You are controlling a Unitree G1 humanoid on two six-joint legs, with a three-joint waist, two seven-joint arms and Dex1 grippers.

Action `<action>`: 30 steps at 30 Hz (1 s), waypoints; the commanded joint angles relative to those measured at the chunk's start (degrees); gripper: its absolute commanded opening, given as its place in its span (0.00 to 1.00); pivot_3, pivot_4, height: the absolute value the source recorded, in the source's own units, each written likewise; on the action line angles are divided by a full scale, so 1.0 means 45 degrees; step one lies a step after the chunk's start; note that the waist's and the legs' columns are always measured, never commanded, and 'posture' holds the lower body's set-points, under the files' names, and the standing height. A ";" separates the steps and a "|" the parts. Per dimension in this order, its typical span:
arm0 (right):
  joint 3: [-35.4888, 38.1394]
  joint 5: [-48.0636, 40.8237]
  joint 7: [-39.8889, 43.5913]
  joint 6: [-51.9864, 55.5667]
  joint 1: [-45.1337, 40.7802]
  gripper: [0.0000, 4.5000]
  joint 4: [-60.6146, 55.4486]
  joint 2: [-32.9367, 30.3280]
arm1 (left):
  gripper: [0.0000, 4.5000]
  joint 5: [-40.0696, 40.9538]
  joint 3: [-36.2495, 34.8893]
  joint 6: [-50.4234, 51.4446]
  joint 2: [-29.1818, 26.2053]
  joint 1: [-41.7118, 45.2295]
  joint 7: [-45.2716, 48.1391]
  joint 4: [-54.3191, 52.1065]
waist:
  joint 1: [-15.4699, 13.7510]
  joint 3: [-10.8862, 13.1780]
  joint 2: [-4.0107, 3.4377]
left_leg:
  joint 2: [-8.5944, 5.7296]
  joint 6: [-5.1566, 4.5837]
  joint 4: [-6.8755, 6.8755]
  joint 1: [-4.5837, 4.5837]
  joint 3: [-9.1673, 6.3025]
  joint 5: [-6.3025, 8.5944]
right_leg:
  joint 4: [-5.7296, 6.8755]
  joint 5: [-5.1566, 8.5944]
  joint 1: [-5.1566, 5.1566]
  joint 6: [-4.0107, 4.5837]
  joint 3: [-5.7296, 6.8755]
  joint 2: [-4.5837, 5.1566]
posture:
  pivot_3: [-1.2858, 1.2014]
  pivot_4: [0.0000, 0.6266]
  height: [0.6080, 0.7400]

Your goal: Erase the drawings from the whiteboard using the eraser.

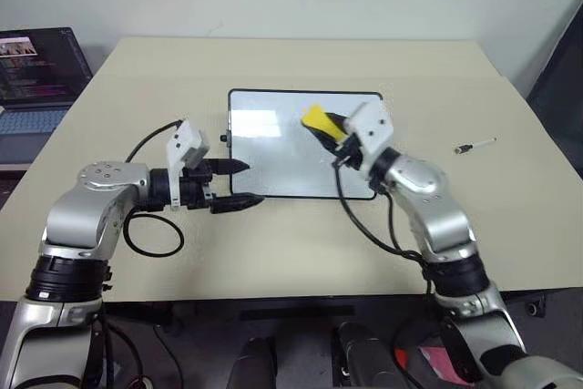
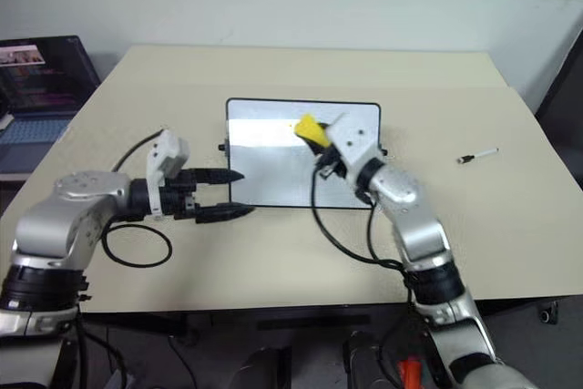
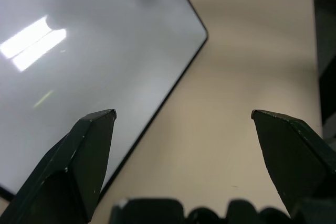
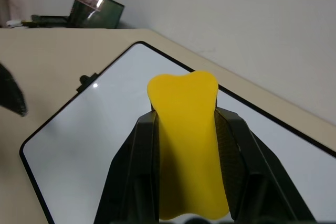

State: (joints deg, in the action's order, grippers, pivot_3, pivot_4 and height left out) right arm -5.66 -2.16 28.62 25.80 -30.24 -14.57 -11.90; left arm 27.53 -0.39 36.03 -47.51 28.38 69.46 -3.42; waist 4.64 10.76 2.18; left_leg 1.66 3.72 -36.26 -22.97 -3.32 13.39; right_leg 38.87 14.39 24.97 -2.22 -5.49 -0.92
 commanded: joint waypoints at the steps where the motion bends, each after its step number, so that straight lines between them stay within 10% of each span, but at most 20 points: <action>1: 0.1404 -0.0776 -0.0259 0.1626 0.0892 0.25 -0.2309 -0.0657 | 1.00 0.0194 0.0202 -0.0127 -0.0237 0.0217 0.0518 -0.0760 | -0.0021 0.0001 -0.0002 | 0.0000 0.0000 0.0001 0.0001 0.0003 0.0000 | 0.0001 0.0002 0.0001 -0.0002 -0.0003 0.0000 | 0.52 0.24 1.00; 11: 0.2763 -0.0115 -0.1468 0.3520 0.4710 0.25 -0.2971 -0.2678 | 1.00 0.0052 0.1497 -0.0462 0.0518 0.0986 0.1172 -0.0946 | 0.0051 0.0000 -0.0001 | 0.0004 -0.0012 -0.0009 0.0040 0.0038 -0.0008 | 0.0021 0.0005 -0.0013 -0.0004 -0.0032 -0.0014 | 0.52 0.24 1.00; 30: 0.4150 -0.1044 -0.3340 0.5267 0.2768 0.25 0.0314 -0.1769 | 1.00 -0.0243 0.1829 -0.0975 0.0707 0.0963 0.1369 -0.0929 | 0.0056 0.0000 -0.0001 | 0.0002 -0.0012 -0.0019 0.0024 0.0051 -0.0007 | 0.0011 0.0002 -0.0010 -0.0011 -0.0045 -0.0012 | 0.52 0.24 1.00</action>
State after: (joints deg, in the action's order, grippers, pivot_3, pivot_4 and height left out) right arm 10.95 -5.99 14.61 49.91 -16.68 -12.86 -19.90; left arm 26.24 8.90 32.14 -43.74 32.76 75.65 -6.15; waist 4.89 10.76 2.17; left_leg 1.67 3.66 -36.34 -22.85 -3.09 13.36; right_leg 38.94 14.40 24.93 -2.27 -5.69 -0.98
